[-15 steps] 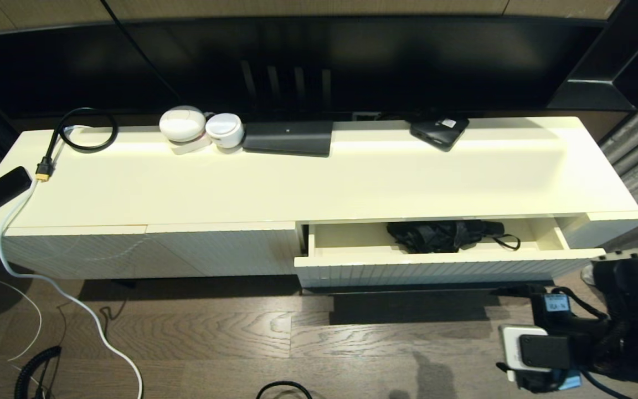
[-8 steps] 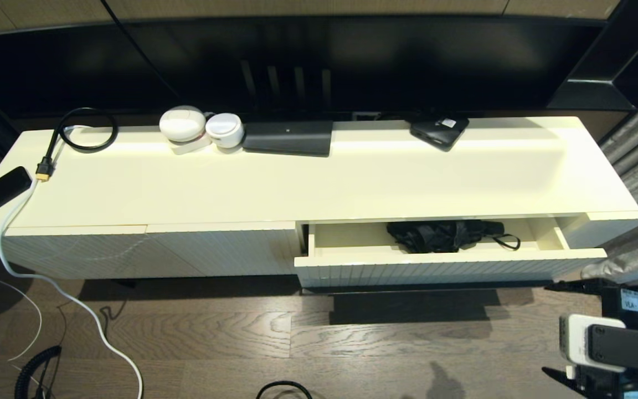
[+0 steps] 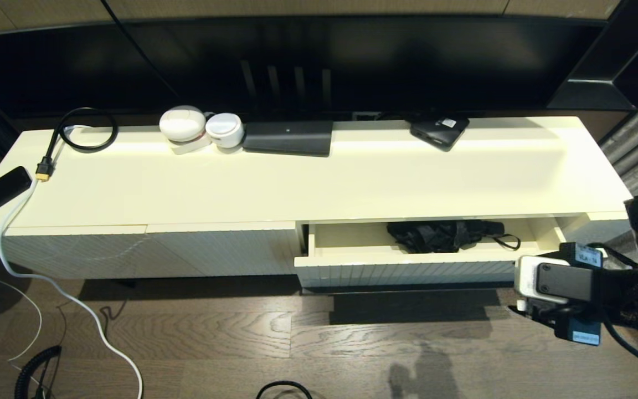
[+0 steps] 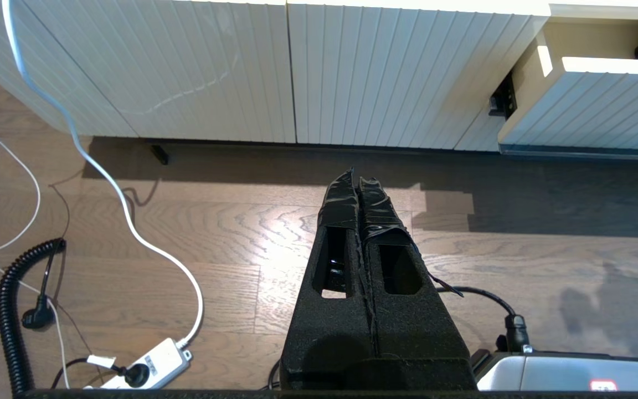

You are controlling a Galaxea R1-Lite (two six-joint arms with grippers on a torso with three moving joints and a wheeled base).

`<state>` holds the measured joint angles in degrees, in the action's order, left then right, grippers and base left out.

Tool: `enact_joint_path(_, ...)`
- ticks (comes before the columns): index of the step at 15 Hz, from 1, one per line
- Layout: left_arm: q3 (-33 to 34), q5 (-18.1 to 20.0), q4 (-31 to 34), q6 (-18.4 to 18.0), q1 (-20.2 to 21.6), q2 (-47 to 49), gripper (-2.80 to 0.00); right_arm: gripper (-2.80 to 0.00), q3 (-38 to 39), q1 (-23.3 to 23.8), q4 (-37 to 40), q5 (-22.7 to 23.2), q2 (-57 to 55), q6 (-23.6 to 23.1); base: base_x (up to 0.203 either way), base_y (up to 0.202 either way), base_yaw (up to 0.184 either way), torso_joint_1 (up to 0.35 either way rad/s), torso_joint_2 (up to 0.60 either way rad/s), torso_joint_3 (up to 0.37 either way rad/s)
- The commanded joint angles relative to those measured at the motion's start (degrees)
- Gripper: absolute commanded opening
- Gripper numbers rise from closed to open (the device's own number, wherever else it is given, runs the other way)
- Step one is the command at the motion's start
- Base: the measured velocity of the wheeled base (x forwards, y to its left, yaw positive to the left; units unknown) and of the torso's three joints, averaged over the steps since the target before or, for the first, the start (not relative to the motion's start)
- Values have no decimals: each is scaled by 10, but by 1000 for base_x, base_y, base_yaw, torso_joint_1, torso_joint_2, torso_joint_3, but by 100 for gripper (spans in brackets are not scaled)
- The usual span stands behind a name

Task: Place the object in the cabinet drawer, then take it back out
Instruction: Open the drawer

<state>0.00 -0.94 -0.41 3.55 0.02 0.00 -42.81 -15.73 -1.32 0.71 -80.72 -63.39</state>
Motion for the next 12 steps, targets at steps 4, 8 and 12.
enact_joint_path(4, 0, 0, 0, 1, 1, 0, -280, -280, -79, 1, -14, -2, -90, 23, 0, 0, 0, 0, 0, 0)
enact_joint_path(8, 0, 0, 0, 1, 1, 0, -280, -280, -132, 3, 25, -2, -129, 27, 0, 0, 0, 0, 0, 0)
enact_joint_path(12, 0, 0, 0, 1, 0, 0, -280, -280, -164, 4, 26, -3, -185, 16, 0, 0, 0, 0, 0, 0)
